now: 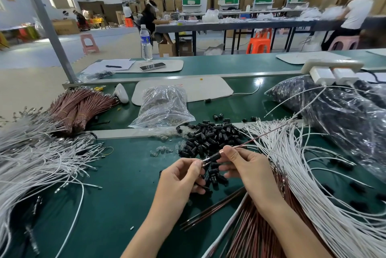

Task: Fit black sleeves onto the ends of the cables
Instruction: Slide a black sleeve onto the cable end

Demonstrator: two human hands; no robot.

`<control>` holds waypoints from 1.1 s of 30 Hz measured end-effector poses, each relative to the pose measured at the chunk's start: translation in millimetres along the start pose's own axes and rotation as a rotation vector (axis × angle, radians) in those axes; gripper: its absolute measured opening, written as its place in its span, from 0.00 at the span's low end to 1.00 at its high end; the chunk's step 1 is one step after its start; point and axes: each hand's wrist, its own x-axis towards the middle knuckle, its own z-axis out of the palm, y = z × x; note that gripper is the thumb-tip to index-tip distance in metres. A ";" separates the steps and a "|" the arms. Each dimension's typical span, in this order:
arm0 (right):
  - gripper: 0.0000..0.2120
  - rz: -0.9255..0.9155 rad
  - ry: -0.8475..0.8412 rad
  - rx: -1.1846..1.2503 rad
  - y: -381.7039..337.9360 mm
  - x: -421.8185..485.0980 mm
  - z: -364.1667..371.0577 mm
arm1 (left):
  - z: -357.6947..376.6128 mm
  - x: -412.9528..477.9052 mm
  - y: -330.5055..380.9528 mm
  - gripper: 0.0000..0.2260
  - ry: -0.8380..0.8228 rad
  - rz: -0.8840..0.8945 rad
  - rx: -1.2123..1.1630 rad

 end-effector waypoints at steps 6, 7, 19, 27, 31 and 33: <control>0.12 0.001 -0.003 -0.013 1.8 0.9 -1.1 | 0.7 0.0 -0.5 0.07 -0.012 -0.005 0.006; 0.13 0.006 -0.005 0.000 1.8 1.1 -1.0 | 0.5 0.4 -0.4 0.07 -0.010 -0.007 0.000; 0.04 0.070 -0.219 -0.008 9.8 -3.0 12.6 | 1.8 0.4 1.2 0.07 -0.022 -0.016 -0.084; 0.05 0.007 -0.167 0.007 11.4 -4.8 14.1 | 1.5 -0.6 0.5 0.07 -0.031 0.000 -0.051; 0.07 -0.011 -0.170 0.003 9.5 -6.0 14.4 | 0.1 -1.9 1.1 0.07 -0.037 0.014 -0.034; 0.07 -0.021 -0.178 0.002 8.3 -6.4 14.6 | -1.0 -2.0 2.1 0.06 -0.048 0.011 -0.032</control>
